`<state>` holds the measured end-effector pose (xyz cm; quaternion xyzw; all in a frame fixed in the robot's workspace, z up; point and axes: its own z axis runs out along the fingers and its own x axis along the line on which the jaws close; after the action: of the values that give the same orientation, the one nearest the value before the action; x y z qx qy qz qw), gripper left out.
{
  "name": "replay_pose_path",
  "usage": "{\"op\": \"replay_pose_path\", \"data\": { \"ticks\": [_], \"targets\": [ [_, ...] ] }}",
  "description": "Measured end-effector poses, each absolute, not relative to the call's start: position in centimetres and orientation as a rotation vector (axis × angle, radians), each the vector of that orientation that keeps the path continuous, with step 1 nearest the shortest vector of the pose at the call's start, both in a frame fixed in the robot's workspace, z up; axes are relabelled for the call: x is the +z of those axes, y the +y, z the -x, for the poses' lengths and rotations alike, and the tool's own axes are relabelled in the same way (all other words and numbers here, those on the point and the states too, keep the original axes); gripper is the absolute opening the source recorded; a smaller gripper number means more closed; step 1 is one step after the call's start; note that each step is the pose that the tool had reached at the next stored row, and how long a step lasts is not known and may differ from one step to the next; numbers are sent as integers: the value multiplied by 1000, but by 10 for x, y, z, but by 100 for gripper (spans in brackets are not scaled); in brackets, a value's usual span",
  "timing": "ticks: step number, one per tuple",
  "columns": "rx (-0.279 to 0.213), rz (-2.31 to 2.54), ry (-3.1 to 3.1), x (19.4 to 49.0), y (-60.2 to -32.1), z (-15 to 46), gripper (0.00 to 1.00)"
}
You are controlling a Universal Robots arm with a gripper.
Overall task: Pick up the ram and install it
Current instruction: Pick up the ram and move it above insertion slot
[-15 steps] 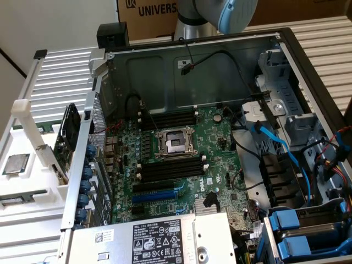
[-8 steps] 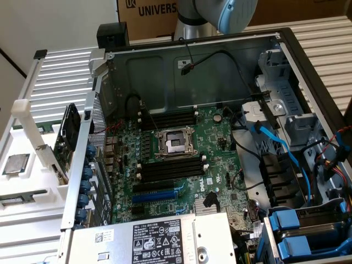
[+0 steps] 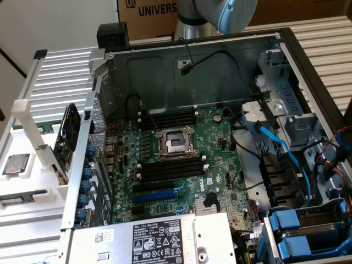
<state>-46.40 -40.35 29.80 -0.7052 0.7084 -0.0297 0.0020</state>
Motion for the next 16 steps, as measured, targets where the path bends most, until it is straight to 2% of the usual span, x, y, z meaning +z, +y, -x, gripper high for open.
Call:
{"op": "replay_pose_path", "data": {
  "ticks": [16],
  "targets": [
    [-93, 2213, 2223, 267, -403, 463, 99]
  ]
}}
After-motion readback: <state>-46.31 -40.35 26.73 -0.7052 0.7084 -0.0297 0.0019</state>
